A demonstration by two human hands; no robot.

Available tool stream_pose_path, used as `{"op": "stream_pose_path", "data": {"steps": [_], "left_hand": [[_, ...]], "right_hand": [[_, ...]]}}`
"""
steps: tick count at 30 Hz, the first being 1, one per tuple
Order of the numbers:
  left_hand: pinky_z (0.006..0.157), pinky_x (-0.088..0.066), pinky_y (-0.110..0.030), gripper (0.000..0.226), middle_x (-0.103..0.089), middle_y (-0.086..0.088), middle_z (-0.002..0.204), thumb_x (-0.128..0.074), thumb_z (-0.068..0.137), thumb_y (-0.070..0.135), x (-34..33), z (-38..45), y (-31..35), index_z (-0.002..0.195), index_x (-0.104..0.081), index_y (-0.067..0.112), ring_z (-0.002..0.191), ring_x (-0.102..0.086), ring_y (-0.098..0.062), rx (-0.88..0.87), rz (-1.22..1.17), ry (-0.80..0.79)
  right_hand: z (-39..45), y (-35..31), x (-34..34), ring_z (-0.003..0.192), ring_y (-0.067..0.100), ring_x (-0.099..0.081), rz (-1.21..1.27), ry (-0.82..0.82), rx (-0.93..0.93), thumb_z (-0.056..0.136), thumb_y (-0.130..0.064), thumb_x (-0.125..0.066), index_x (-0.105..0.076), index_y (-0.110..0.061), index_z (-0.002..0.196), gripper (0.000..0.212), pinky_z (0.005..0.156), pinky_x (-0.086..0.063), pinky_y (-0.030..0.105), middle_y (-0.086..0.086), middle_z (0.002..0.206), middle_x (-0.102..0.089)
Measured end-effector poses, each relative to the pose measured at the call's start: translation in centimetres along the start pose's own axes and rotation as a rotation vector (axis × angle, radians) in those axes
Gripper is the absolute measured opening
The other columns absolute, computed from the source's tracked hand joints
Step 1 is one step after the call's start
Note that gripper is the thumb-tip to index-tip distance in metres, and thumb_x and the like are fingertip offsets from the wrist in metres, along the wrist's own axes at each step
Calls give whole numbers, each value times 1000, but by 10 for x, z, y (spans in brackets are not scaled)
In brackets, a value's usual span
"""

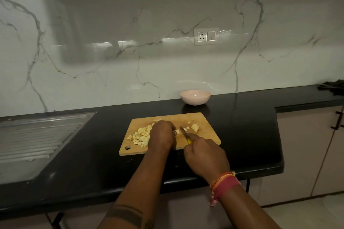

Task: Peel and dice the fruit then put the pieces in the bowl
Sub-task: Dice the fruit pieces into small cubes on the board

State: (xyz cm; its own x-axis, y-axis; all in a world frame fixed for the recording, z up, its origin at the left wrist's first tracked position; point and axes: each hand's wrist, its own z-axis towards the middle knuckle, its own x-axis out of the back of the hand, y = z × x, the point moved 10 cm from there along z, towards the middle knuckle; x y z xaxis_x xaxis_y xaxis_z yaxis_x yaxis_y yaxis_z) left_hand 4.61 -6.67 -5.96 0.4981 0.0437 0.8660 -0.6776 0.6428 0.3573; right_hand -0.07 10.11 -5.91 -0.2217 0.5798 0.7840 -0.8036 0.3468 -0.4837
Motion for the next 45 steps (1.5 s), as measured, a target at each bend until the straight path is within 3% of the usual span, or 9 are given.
{"op": "stream_pose_path", "data": {"steps": [5, 8, 15, 19, 23, 25, 31, 39, 45], "left_hand": [[82, -56, -29, 20, -75, -1, 101, -72, 93, 21, 0, 3, -4, 112, -78, 17, 85, -66, -13, 43, -57, -23], [84, -58, -30, 20, -75, -1, 99, -73, 92, 19, -2, 3, -3, 111, -79, 18, 84, -67, -13, 25, -38, -28], [80, -59, -32, 12, -73, 0, 88, -75, 90, 18, 0, 1, -5, 100, -81, 18, 80, -66, -14, 77, -62, 3], [76, -56, -30, 14, -68, 0, 101, -73, 92, 15, 3, -1, 0, 103, -79, 20, 83, -62, -12, 7, -45, 33], [89, -58, -31, 39, -73, 0, 114, -76, 84, 2, 0, -1, 3, 118, -76, 22, 98, -67, -16, -17, -17, -20], [94, -57, -33, 45, -72, -1, 119, -74, 85, 0, -1, 0, 2, 123, -73, 22, 104, -67, -17, -26, -14, -31], [86, -56, -30, 31, -73, -2, 109, -71, 90, 6, 0, 5, -3, 118, -75, 20, 93, -66, -16, 0, -33, 14], [80, -60, -31, 17, -71, -3, 103, -75, 88, 16, -5, 9, -11, 105, -79, 17, 83, -66, -13, 34, -13, 5], [80, -60, -33, 14, -69, -1, 95, -77, 85, 17, -6, 7, -15, 99, -78, 16, 81, -66, -14, 114, -65, 12]], "right_hand": [[4, -14, -4, 67, 9, -55, 20, -27, 52, 99, -34, -41, -44, -36, 148, 50, 52, -36, 25, -4, 86, -67], [13, -19, -13, 72, 13, -58, 9, -59, 62, 99, -34, -42, -45, -35, 147, 48, 57, -42, 27, -1, 92, -68], [2, -14, -11, 64, 8, -53, -61, -59, 66, 100, -35, -41, -55, -35, 134, 36, 58, -41, 27, -11, 72, -53], [-1, -3, -1, 65, 6, -58, 47, 10, 2, 97, -35, -43, -52, -36, 142, 45, 55, -45, 25, -11, 73, -60], [1, 3, 2, 62, 5, -52, 104, 55, -55, 98, -35, -42, -48, -35, 146, 49, 49, -34, 23, -12, 71, -53], [-1, 0, 1, 63, 5, -53, 97, 45, -36, 98, -35, -42, -48, -36, 146, 49, 50, -35, 24, -12, 74, -56], [1, -9, -3, 69, 8, -56, 35, -8, 27, 99, -36, -41, -50, -35, 144, 47, 53, -37, 24, -6, 89, -69], [15, -23, -18, 75, 14, -57, 34, -79, 60, 98, -35, -41, -53, -34, 141, 45, 61, -44, 29, -1, 97, -69], [8, -18, -19, 69, 11, -58, -36, -113, 73, 98, -35, -42, -61, -34, 127, 34, 59, -42, 28, -8, 75, -59]]}}
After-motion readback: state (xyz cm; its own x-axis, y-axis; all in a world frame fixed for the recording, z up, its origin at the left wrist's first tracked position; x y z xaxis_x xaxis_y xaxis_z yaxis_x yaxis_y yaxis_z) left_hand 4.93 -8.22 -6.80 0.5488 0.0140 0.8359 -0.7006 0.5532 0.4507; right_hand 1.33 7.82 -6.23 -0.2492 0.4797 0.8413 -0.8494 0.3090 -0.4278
